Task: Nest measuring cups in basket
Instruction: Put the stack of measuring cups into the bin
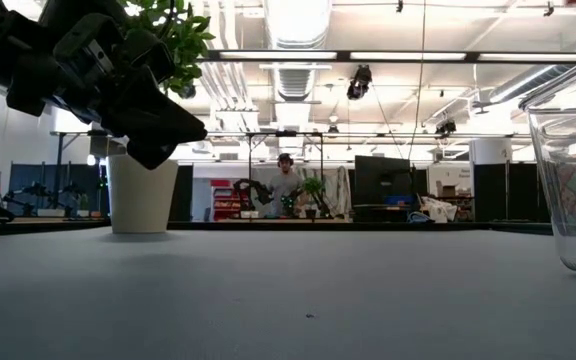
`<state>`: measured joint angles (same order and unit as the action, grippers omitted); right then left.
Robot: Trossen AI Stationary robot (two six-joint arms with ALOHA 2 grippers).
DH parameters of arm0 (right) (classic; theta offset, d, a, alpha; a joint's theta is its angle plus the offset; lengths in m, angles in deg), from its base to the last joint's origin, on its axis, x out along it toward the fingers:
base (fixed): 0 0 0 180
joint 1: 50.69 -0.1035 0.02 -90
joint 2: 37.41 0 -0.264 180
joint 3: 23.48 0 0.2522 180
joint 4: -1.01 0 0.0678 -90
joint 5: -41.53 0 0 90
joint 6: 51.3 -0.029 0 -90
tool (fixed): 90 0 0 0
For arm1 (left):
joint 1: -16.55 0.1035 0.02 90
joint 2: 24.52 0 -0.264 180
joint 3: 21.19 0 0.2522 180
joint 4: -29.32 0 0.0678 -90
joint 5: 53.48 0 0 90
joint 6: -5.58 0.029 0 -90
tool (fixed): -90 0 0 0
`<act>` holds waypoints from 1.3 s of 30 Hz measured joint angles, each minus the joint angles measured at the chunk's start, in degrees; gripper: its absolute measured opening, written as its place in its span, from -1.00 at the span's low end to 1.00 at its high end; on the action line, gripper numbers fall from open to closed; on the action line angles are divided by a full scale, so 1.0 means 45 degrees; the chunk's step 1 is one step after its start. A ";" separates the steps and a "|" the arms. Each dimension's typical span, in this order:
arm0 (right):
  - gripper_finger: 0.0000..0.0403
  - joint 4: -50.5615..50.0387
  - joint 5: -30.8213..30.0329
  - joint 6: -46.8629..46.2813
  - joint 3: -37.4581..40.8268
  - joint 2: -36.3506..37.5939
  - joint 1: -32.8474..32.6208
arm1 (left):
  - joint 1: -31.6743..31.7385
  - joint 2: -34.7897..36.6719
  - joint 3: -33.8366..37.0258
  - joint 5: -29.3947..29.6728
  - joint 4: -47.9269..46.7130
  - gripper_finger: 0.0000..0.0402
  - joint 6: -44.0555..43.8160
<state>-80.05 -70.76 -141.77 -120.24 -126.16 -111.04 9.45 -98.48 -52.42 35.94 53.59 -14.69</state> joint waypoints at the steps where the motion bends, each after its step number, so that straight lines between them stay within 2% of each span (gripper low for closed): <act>1: -0.39 0.0028 -0.0002 0.0000 0.0000 -0.0219 -0.0077 | 0.0000 0.0001 0.0000 0.0000 -0.0003 -0.82 0.0000; 6: -0.39 0.0276 0.0174 -0.0340 0.0365 -0.1166 -0.0149 | -0.0013 0.0000 -0.0004 0.0000 0.0021 -0.82 -0.0053; 9: -0.39 0.1486 0.0392 -0.0220 0.1216 -0.1302 -0.0079 | -0.0015 0.0000 -0.0092 0.0000 0.0047 -0.82 -0.0053; 20: -0.39 0.5175 0.1170 0.0377 0.4495 -0.0193 0.0081 | -0.0101 0.0000 -0.0364 0.0005 0.0186 -0.82 -0.0087; 24: -0.38 0.5526 0.1781 0.0049 0.5110 -0.0014 0.0110 | -0.0111 0.0000 -0.0364 0.0001 0.0174 -0.82 -0.0138; 25: -0.32 0.5486 0.1972 -0.0018 0.5171 -0.0014 0.0110 | -0.0110 0.0000 -0.0364 0.0002 0.0173 -0.82 -0.0185; 30: 0.27 0.5336 0.2653 -0.0034 0.4988 -0.0005 0.0113 | -0.0112 0.0000 -0.0364 0.0000 0.0157 -0.82 -0.0279; 32: 0.42 0.5258 0.2758 -0.0015 0.4646 0.0021 0.0105 | -0.0107 0.0000 -0.0364 0.0000 0.0154 -0.82 -0.0282; 35: 0.51 0.4797 0.2725 0.0057 0.3984 0.0054 0.0110 | -0.0107 0.0000 -0.0364 0.0000 0.0084 -0.82 -0.0280; 39: 0.50 0.3579 0.2696 0.0174 0.3004 0.0054 0.0110 | -0.0107 0.0000 -0.0364 -0.0005 0.0094 -0.82 -0.0286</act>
<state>-63.94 -58.62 -140.99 -106.73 -125.92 -110.54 8.97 -98.48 -54.06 35.92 54.02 -15.98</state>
